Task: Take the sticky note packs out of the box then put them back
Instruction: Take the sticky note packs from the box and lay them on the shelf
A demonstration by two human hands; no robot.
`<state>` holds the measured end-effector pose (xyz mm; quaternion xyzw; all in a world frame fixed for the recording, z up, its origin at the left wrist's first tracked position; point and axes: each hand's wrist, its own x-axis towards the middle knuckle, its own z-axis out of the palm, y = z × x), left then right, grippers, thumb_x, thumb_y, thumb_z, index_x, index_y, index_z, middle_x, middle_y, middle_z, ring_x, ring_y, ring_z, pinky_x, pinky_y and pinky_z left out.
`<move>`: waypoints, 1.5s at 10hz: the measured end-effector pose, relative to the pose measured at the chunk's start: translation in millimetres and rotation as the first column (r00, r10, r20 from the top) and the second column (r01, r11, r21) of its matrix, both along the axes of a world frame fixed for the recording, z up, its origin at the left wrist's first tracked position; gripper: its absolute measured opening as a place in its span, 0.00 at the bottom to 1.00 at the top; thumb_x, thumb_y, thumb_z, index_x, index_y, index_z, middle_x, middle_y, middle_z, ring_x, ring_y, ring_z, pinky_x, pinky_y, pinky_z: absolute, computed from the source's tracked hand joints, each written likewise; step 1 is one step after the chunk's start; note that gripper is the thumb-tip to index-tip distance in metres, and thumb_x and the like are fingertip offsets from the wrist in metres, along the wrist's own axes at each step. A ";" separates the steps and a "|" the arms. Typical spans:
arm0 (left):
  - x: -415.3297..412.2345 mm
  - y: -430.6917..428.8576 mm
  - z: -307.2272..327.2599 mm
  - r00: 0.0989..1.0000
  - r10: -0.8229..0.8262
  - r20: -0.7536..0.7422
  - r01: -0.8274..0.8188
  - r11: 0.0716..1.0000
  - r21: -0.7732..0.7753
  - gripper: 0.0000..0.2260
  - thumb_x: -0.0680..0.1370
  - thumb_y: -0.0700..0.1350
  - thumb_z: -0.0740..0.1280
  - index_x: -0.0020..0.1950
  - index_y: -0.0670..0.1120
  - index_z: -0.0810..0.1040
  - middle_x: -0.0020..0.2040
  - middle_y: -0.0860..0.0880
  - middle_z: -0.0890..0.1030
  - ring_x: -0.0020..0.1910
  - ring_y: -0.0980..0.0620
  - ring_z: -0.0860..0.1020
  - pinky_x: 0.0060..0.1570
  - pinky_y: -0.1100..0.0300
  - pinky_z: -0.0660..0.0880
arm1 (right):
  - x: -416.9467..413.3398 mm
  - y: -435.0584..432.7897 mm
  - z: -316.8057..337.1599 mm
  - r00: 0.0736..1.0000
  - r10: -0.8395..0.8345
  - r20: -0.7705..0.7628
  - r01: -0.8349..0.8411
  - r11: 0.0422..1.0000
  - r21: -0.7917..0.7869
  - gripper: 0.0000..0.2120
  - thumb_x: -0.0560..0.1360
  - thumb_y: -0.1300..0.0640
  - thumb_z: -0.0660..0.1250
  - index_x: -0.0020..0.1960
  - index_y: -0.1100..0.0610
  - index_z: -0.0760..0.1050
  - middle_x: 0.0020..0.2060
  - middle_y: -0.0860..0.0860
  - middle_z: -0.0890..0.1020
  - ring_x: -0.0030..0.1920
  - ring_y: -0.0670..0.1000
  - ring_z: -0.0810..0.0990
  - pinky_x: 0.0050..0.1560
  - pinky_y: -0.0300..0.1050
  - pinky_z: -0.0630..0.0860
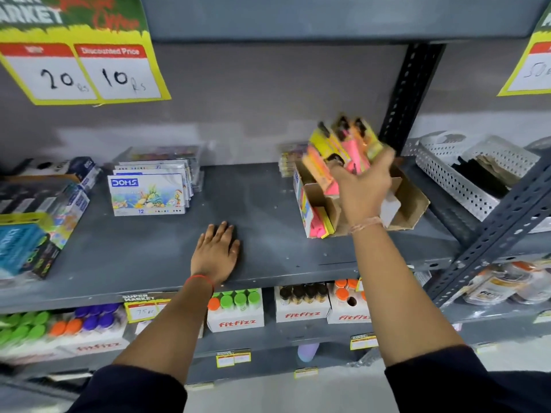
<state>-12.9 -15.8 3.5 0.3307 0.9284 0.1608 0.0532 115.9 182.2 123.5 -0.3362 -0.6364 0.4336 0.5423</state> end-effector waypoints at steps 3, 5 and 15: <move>-17.3 -24.0 -1.4 0.996 0.093 0.013 -0.093 0.995 -0.024 0.23 0.81 0.50 0.50 0.75 0.45 0.53 0.78 0.46 0.53 0.77 0.46 0.49 0.75 0.51 0.47 | -76.3 -19.3 -10.1 0.531 0.704 0.472 -0.425 0.703 -0.570 0.08 0.64 0.63 0.75 0.40 0.58 0.77 0.41 0.53 0.79 0.41 0.52 0.77 0.36 0.40 0.73; -17.6 -23.3 -3.2 0.996 0.084 -0.021 -0.085 0.996 -0.031 0.23 0.81 0.50 0.49 0.75 0.45 0.53 0.78 0.46 0.53 0.77 0.46 0.50 0.75 0.52 0.48 | -96.2 -11.5 -16.5 0.299 0.704 0.644 -0.344 0.709 -0.615 0.08 0.67 0.57 0.72 0.37 0.58 0.73 0.31 0.52 0.78 0.30 0.50 0.76 0.30 0.38 0.72; -20.5 -25.2 -4.5 0.998 0.056 -0.015 -0.057 0.994 -0.089 0.24 0.81 0.50 0.47 0.75 0.45 0.49 0.78 0.46 0.50 0.77 0.46 0.47 0.76 0.52 0.46 | -79.1 -17.8 -32.3 -0.132 0.083 0.988 -0.809 0.567 -0.155 0.46 0.66 0.40 0.72 0.75 0.44 0.48 0.76 0.54 0.56 0.73 0.60 0.60 0.70 0.57 0.64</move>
